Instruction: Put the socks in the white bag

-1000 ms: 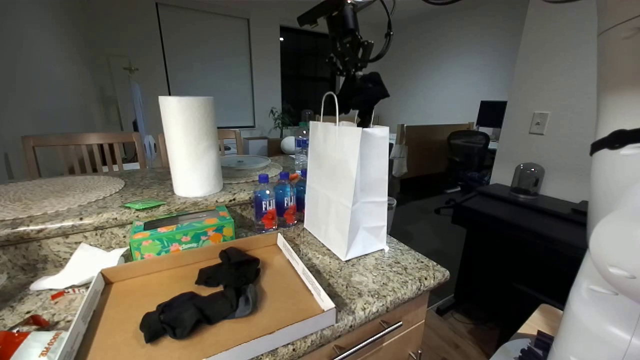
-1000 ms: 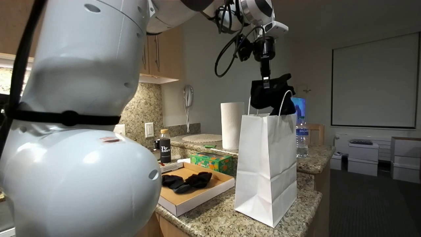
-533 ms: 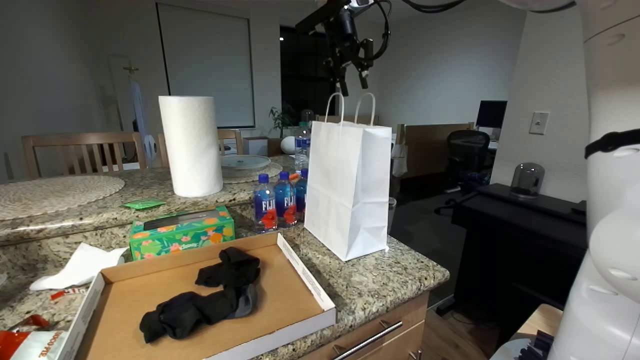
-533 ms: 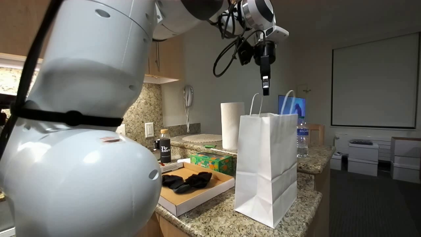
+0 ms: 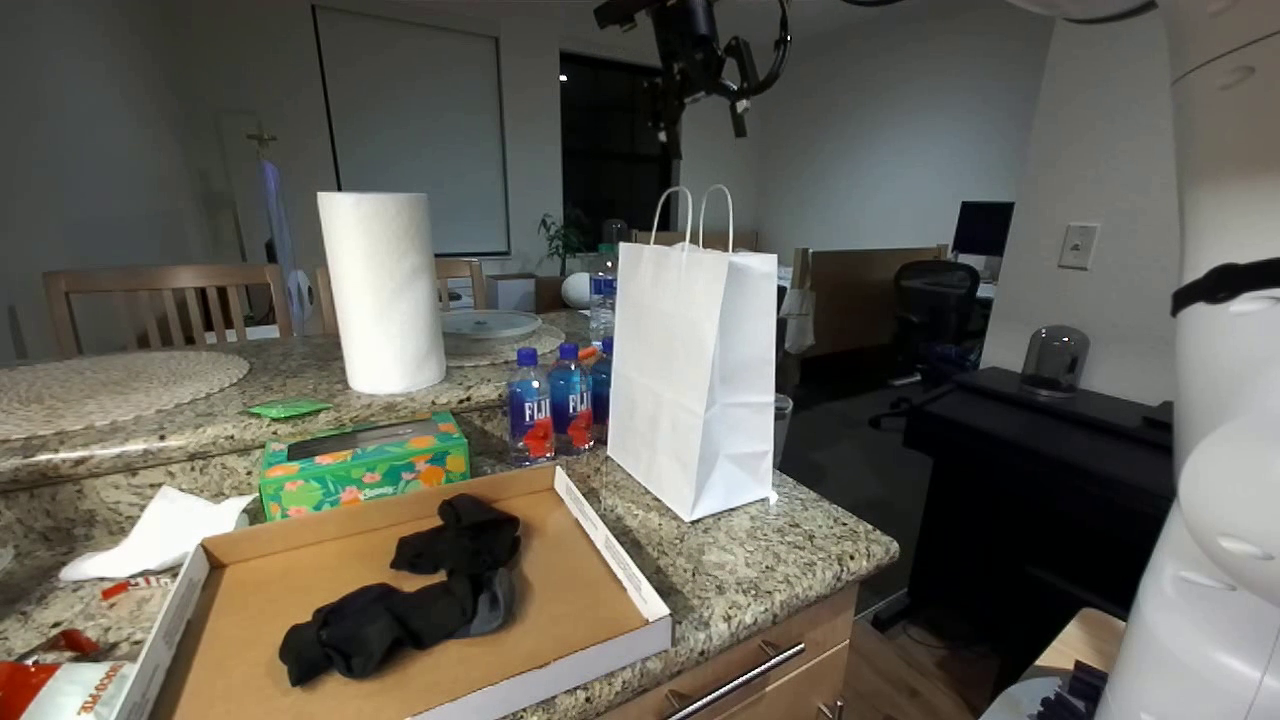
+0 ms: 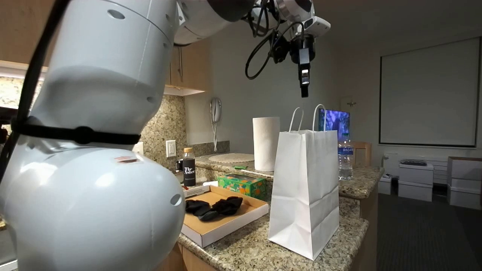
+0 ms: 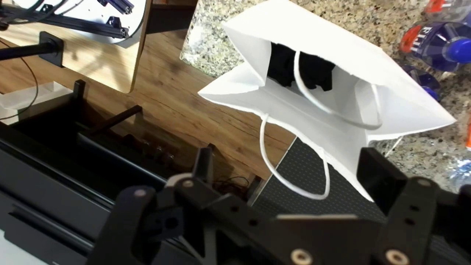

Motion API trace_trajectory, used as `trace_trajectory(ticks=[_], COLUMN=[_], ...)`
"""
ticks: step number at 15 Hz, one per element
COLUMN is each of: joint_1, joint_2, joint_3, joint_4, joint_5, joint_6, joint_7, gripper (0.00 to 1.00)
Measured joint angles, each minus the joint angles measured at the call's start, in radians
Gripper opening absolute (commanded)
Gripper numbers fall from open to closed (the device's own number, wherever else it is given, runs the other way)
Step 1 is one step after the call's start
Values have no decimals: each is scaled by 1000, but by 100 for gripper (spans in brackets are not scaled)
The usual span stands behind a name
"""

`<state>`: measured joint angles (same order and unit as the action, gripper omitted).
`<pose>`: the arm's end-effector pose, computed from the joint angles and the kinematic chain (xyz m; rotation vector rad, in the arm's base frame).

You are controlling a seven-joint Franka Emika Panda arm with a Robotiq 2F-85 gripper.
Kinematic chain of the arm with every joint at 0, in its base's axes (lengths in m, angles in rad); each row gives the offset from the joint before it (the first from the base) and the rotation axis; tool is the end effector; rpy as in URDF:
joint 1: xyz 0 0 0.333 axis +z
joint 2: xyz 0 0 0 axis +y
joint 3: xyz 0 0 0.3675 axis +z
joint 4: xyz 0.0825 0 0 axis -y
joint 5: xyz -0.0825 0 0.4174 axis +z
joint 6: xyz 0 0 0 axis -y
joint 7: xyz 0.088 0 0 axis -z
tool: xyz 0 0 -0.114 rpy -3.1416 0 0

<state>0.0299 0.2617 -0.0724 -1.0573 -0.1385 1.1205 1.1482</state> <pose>0.6207 -0.0370 0.7234 2.3687 -1.6876 -0.1305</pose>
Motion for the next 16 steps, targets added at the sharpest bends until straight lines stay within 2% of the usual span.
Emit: trace_trajectory(ticks=[6,12,16], joint_1=[35,153,240], joint_2=[-90,-157,-158], joint_3=[39,131,200], joint_4=[72,76,50], joint_5=[-16,-53,-76], joint_6=[1,16,108], joint_7=[-182,-291,-331], gripper=[100,100,100])
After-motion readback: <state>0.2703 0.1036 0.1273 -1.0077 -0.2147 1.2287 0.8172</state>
